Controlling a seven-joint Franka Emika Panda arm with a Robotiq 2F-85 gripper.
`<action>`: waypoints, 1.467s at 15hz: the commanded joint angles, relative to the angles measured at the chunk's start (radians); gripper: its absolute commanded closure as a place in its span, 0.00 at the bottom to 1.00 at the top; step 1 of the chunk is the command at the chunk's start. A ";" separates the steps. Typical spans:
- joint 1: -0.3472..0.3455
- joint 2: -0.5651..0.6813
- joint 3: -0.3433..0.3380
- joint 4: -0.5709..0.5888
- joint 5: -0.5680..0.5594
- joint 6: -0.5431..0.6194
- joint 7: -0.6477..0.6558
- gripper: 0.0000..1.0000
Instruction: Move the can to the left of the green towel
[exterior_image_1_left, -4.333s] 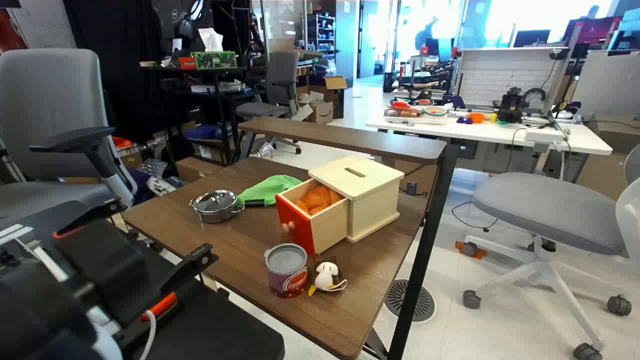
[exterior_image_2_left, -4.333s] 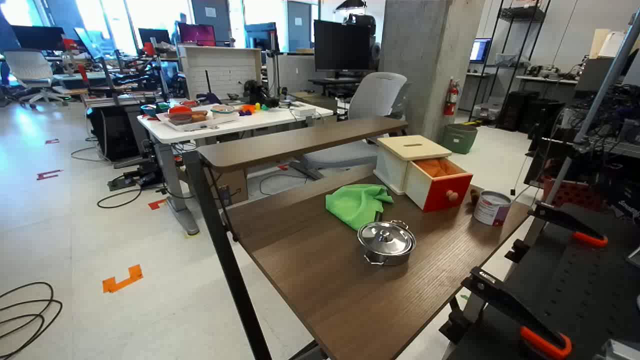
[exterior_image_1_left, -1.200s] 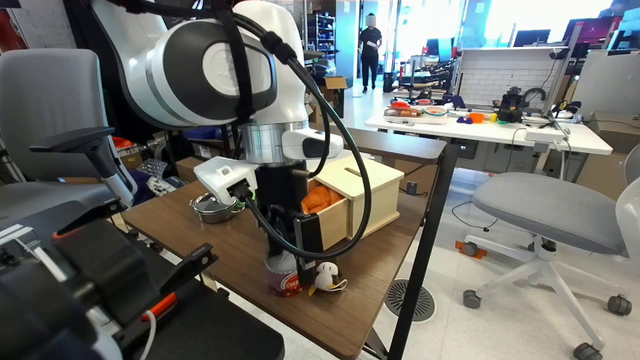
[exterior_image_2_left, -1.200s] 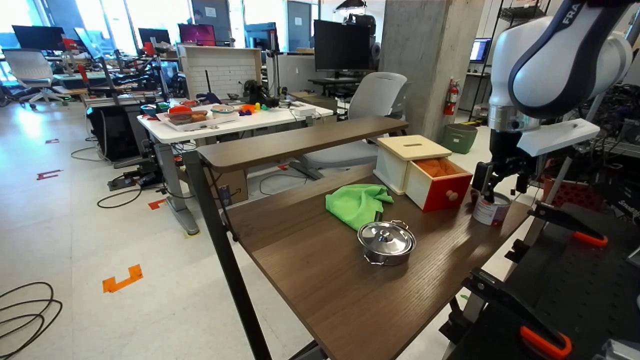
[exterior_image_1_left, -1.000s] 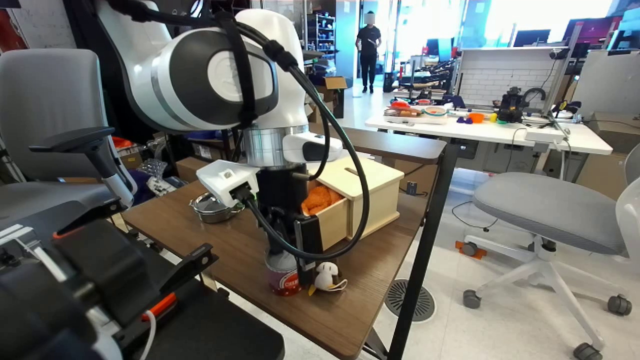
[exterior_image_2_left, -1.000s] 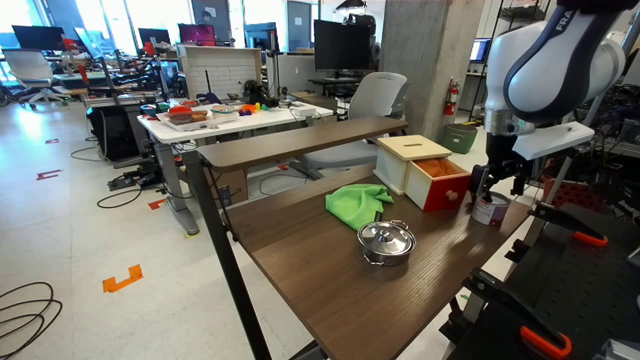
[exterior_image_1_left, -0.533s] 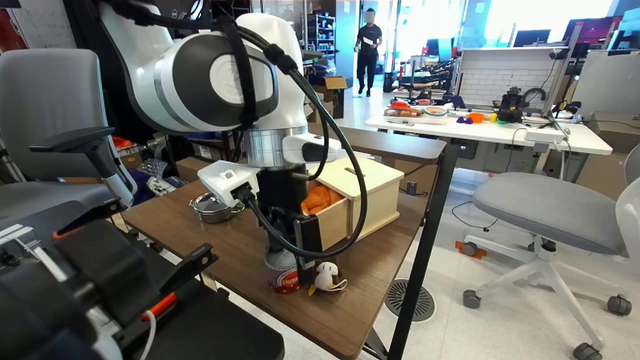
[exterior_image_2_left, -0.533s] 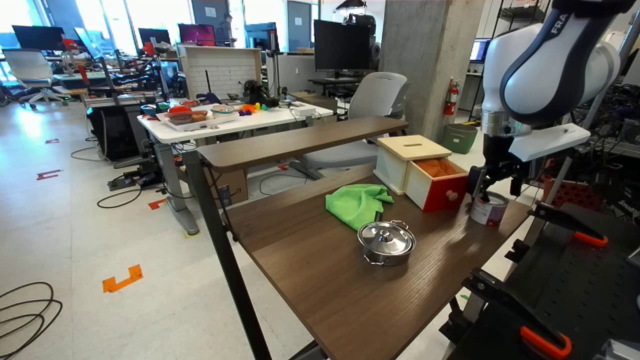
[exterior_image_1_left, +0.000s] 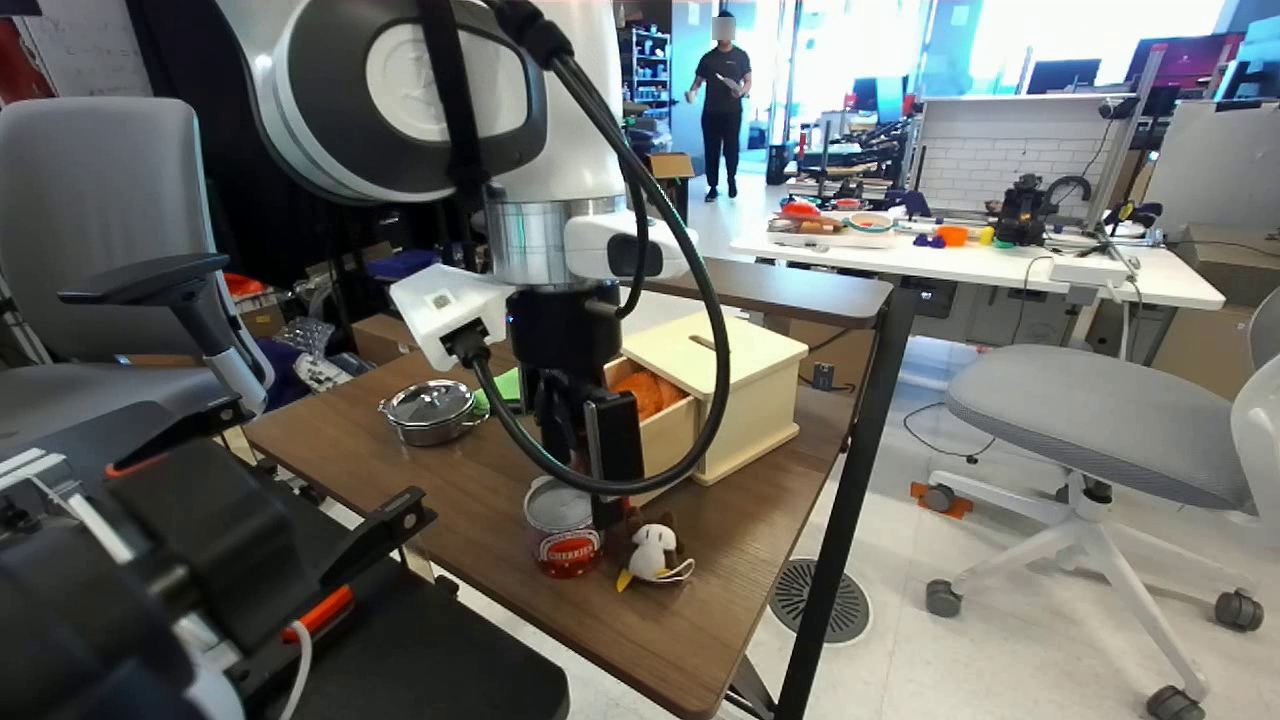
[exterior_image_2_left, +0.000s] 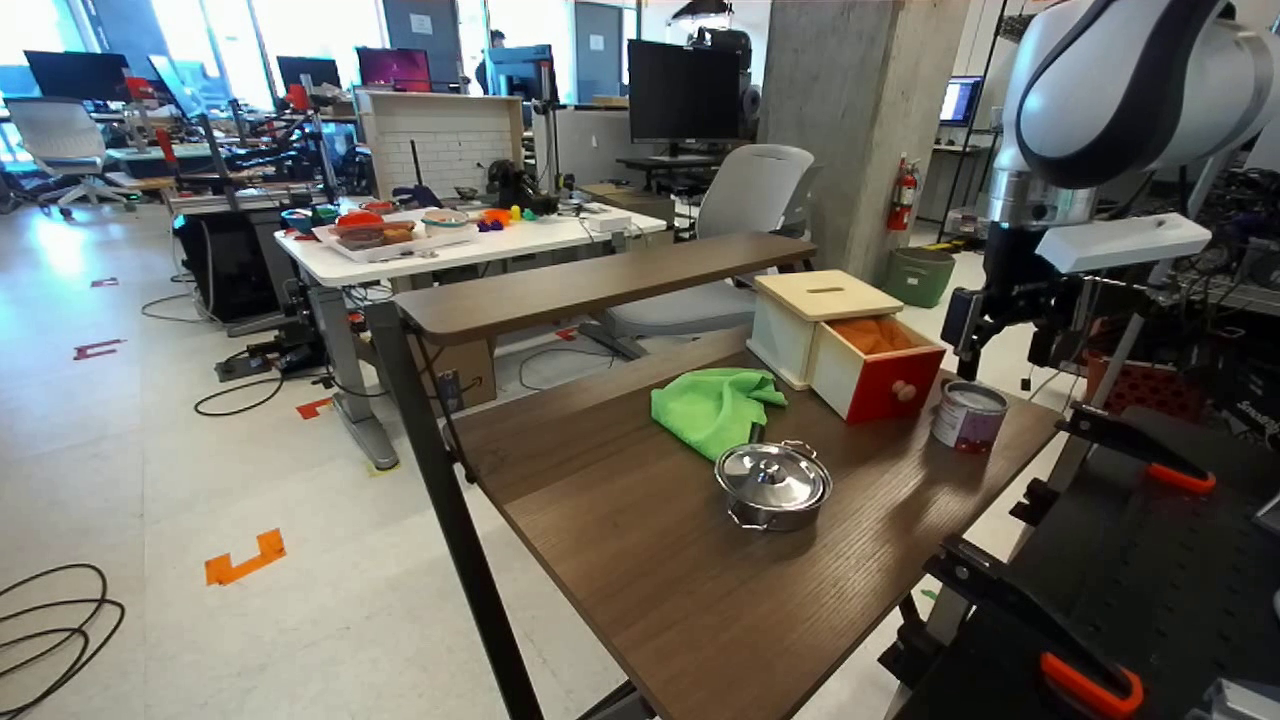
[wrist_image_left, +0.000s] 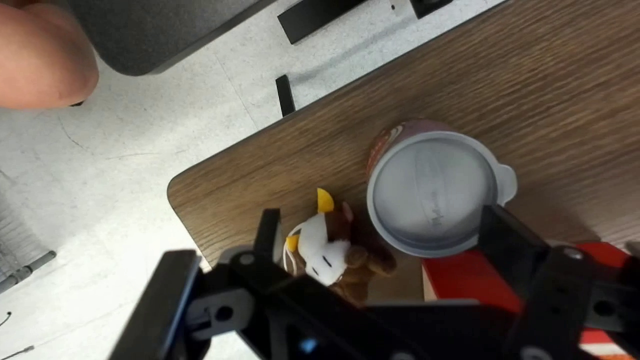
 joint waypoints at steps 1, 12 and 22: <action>-0.031 -0.027 0.034 -0.032 0.045 -0.003 -0.043 0.00; 0.016 -0.037 0.025 -0.110 -0.062 0.096 -0.160 0.00; -0.015 0.010 0.052 -0.061 -0.144 0.145 -0.315 0.00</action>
